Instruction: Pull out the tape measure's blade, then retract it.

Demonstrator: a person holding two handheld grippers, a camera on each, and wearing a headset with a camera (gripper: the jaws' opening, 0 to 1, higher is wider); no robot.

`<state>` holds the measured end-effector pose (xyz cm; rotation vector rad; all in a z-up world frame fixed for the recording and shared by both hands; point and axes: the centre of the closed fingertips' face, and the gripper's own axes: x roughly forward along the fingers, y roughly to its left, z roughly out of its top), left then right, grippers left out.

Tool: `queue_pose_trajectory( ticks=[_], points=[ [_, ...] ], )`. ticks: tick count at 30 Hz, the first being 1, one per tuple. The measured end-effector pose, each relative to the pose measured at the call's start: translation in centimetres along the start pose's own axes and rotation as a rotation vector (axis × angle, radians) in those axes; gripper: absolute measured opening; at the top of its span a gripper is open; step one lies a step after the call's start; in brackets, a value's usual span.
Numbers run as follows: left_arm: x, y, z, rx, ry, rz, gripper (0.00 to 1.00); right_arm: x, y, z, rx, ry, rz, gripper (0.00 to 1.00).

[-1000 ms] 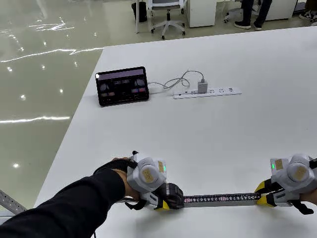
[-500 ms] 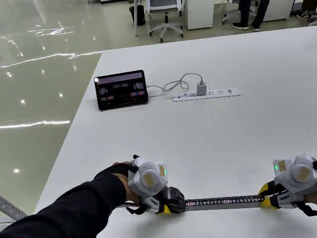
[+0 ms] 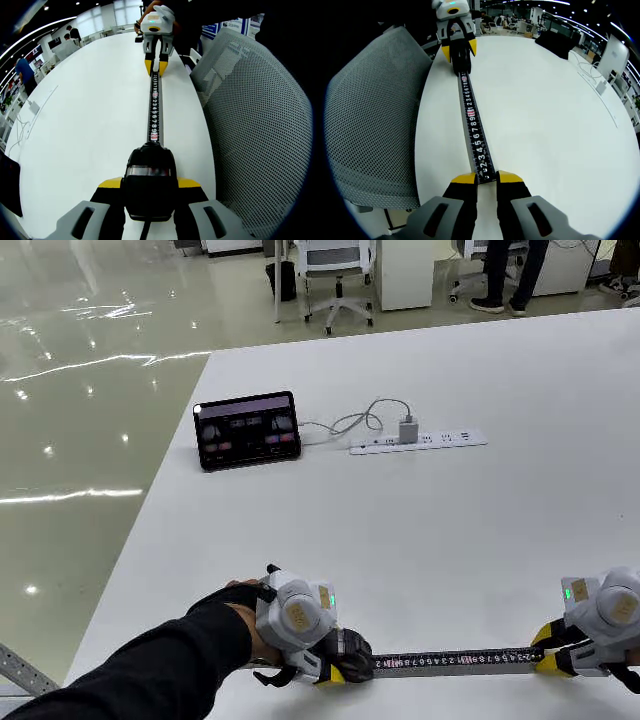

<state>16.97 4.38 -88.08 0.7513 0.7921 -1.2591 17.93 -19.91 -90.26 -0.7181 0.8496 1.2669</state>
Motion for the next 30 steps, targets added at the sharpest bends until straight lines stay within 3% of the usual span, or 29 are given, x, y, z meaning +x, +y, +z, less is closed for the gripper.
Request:
queue_pose_trajectory(
  ticks=[30],
  points=[
    [0.13,0.07,-0.01,-0.001,0.008,-0.006,0.33,-0.92,0.32,-0.35,0.02,0.011,-0.002,0.09]
  ],
)
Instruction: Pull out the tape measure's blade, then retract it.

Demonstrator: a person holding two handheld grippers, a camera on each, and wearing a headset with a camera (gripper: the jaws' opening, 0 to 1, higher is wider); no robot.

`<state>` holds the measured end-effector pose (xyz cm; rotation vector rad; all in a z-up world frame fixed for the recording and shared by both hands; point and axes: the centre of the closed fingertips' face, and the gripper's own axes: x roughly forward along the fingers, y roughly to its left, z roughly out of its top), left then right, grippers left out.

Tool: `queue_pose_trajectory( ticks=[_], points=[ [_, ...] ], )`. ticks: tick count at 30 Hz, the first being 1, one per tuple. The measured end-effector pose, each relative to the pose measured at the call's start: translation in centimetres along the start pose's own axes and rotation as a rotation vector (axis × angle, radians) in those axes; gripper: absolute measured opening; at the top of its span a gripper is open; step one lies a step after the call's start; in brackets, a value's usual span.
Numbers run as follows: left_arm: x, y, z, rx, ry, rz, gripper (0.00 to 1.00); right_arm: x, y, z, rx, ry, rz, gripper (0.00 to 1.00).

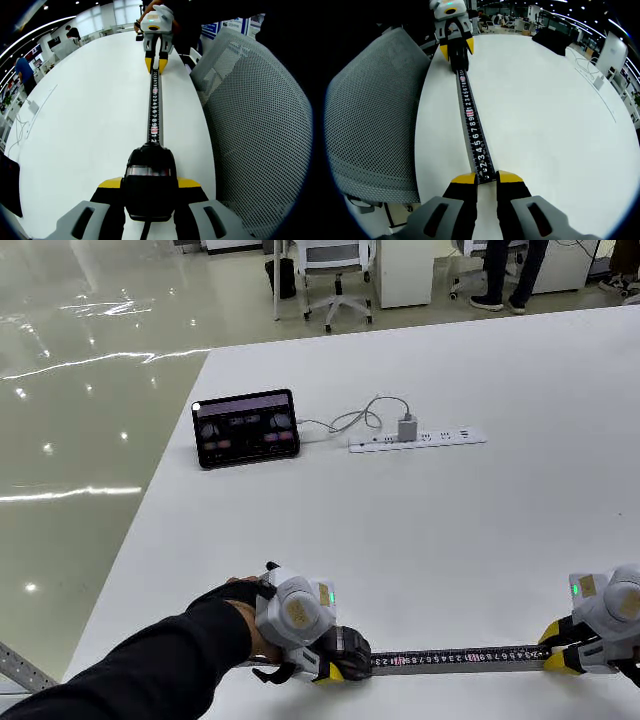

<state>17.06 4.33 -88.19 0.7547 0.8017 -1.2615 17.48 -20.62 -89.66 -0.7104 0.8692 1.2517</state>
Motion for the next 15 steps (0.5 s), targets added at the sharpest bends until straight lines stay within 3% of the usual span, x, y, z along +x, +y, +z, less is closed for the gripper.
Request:
queue_pose_trajectory(
  ticks=[15],
  points=[
    [0.01,0.0,0.04,-0.003,-0.003,0.002,0.33,-0.4,0.01,-0.24,0.0,0.004,0.006,0.09]
  ],
)
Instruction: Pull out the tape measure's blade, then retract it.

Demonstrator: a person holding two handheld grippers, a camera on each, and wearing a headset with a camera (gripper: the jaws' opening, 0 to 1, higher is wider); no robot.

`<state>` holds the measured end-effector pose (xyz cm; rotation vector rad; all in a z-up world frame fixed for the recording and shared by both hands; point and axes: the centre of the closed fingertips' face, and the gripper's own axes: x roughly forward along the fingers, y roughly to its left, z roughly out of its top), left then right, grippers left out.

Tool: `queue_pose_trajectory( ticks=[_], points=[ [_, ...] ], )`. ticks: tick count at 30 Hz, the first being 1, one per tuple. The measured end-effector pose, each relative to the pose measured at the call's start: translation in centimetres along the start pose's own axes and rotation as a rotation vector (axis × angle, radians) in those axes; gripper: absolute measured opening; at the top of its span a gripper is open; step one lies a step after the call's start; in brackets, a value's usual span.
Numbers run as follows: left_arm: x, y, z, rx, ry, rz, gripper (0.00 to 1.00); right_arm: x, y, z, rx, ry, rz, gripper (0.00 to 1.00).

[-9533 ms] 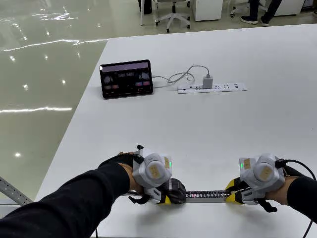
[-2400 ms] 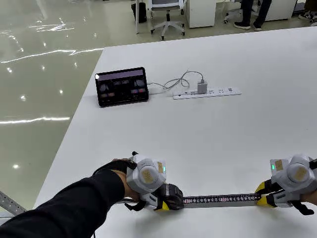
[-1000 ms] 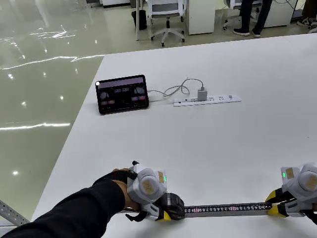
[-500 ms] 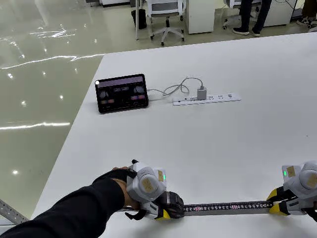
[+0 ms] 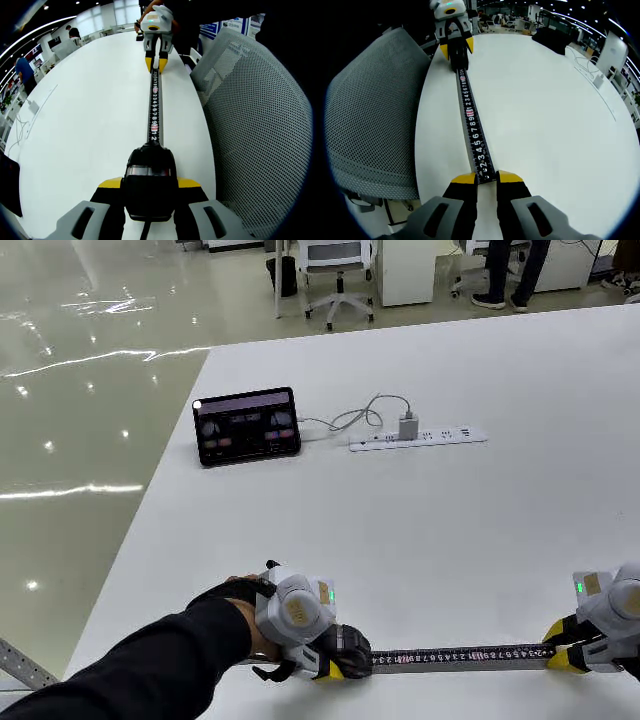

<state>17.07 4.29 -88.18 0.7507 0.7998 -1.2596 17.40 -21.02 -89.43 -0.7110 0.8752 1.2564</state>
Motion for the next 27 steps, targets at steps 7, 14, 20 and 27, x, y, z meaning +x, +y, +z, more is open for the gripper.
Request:
queue_pose_trajectory(
  ticks=[7,14,20,27],
  points=[
    [0.01,-0.02,0.03,-0.002,-0.001,-0.002,0.33,-0.13,-0.1,-0.21,-0.003,0.005,0.001,0.09],
    [-0.02,-0.02,0.02,-0.001,-0.002,0.001,0.33,-0.11,-0.13,-0.29,0.001,0.004,0.001,0.09],
    [0.0,-0.03,0.03,0.003,0.0,0.001,0.33,-0.03,-0.12,-0.22,-0.008,0.013,0.002,0.1],
    [0.0,0.02,0.07,-0.001,-0.01,-0.001,0.34,0.04,-0.05,-0.19,-0.03,0.023,0.019,0.11]
  ],
)
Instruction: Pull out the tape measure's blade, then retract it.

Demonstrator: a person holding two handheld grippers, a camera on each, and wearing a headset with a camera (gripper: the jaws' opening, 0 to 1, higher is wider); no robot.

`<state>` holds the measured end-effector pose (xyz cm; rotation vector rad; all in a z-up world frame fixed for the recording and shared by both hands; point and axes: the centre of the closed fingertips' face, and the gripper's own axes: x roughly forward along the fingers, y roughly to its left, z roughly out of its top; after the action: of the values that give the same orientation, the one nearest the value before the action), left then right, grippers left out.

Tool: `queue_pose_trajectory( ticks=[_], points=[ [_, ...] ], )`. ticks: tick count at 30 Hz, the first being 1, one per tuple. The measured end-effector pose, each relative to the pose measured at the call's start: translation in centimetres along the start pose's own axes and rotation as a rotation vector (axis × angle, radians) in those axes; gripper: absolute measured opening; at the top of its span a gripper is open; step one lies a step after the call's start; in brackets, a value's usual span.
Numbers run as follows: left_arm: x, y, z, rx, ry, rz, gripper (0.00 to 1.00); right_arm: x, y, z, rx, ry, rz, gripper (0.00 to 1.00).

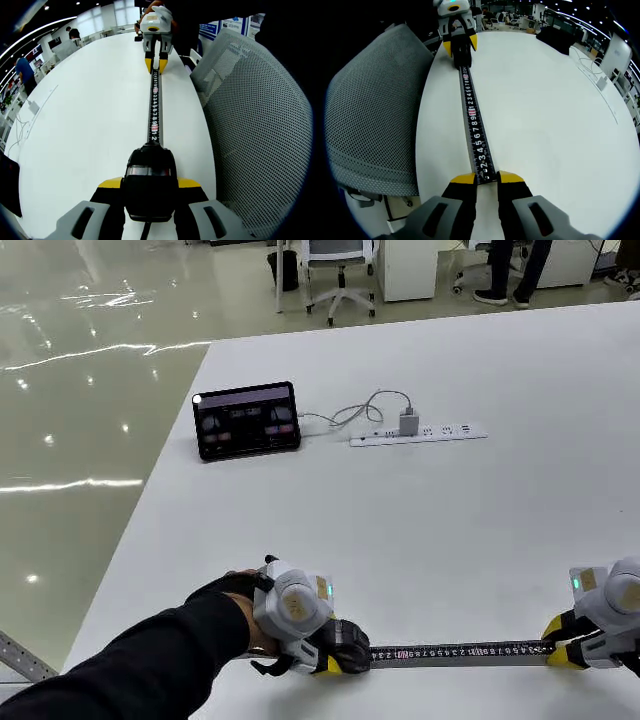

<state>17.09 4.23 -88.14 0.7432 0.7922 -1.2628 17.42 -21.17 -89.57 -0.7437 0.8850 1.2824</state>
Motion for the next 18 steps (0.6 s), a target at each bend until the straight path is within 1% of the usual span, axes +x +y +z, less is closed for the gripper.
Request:
queue_pose_trajectory(
  ticks=[3,9,13,17,18],
  points=[
    [0.0,-0.01,0.03,0.0,-0.004,-0.001,0.34,-0.02,0.05,0.0,-0.027,0.0,0.0,0.11],
    [0.01,0.01,0.09,0.0,-0.011,-0.011,0.34,-0.01,0.0,0.0,-0.026,0.011,0.007,0.12],
    [0.0,-0.03,0.13,0.006,-0.014,-0.01,0.34,0.01,0.02,-0.02,-0.047,0.027,0.012,0.12],
    [-0.03,-0.02,0.17,0.011,-0.023,-0.005,0.34,0.09,0.1,0.01,-0.076,0.06,0.021,0.12],
    [-0.02,-0.02,0.17,0.016,-0.018,-0.004,0.34,0.12,0.1,0.0,-0.104,0.075,0.022,0.12]
  ],
)
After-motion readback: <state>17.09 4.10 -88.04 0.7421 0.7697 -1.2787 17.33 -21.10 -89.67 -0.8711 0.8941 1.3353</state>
